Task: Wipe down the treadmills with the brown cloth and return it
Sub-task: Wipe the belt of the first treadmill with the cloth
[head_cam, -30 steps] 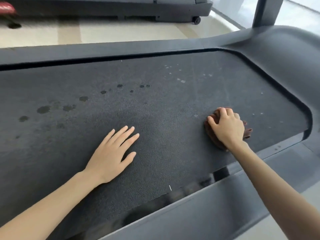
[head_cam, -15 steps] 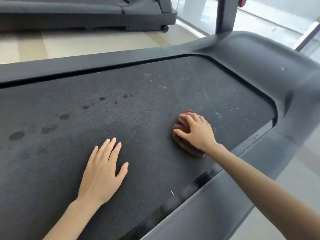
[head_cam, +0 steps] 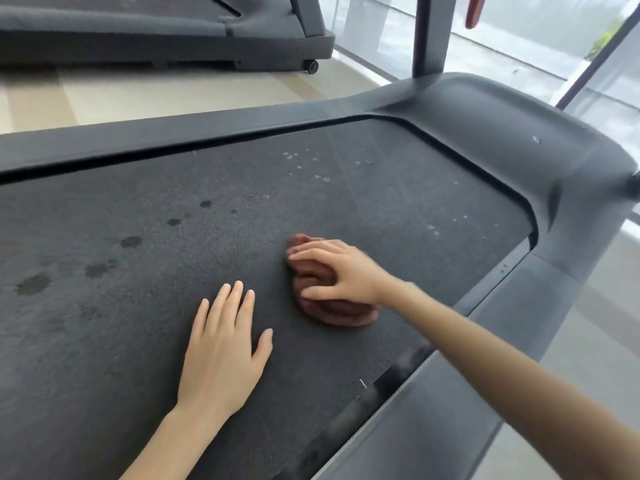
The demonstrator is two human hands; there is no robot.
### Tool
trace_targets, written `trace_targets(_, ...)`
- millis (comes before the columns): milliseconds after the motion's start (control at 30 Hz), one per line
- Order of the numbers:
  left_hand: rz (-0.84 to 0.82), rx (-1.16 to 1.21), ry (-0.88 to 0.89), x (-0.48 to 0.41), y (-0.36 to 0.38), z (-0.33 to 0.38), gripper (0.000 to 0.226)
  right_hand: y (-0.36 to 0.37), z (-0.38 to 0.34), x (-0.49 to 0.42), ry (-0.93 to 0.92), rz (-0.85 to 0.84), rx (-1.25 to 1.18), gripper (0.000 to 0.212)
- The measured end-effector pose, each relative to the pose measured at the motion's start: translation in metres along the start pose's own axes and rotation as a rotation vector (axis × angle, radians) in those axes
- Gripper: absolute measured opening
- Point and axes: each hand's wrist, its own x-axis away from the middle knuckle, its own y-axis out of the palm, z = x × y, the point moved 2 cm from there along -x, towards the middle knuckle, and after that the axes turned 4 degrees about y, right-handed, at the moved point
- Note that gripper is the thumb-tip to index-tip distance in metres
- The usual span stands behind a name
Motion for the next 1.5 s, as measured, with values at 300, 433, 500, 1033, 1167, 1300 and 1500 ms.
trace_targets(300,-0.002,0.022,0.003,0.0,0.002,0.002,0.068,-0.012,0.045,0.011,0.779,0.374,0.111,0.056)
trace_targets(433,0.009,0.023,0.026,0.0,0.002,0.002,0.069,0.021,-0.04,0.033,0.272,0.295,0.121,0.056)
trace_targets(500,0.011,0.028,0.032,0.0,0.001,0.001,0.069,0.03,-0.058,0.055,0.066,0.23,0.053,0.056)
trace_targets(1033,-0.011,-0.012,0.074,-0.003,0.003,0.006,0.062,0.012,-0.025,0.106,0.498,0.328,0.117,0.049)
trace_targets(1167,-0.063,-0.071,0.078,-0.021,0.005,0.027,0.065,0.007,-0.016,0.118,0.229,0.192,0.028,0.053)
trace_targets(1300,-0.105,-0.133,0.142,-0.051,0.018,0.059,0.067,-0.028,0.074,0.121,0.419,0.217,0.003,0.052)
trace_targets(1500,-0.079,-0.026,0.139,-0.062,0.024,0.071,0.068,-0.038,0.098,0.129,0.319,0.209,0.026,0.046)
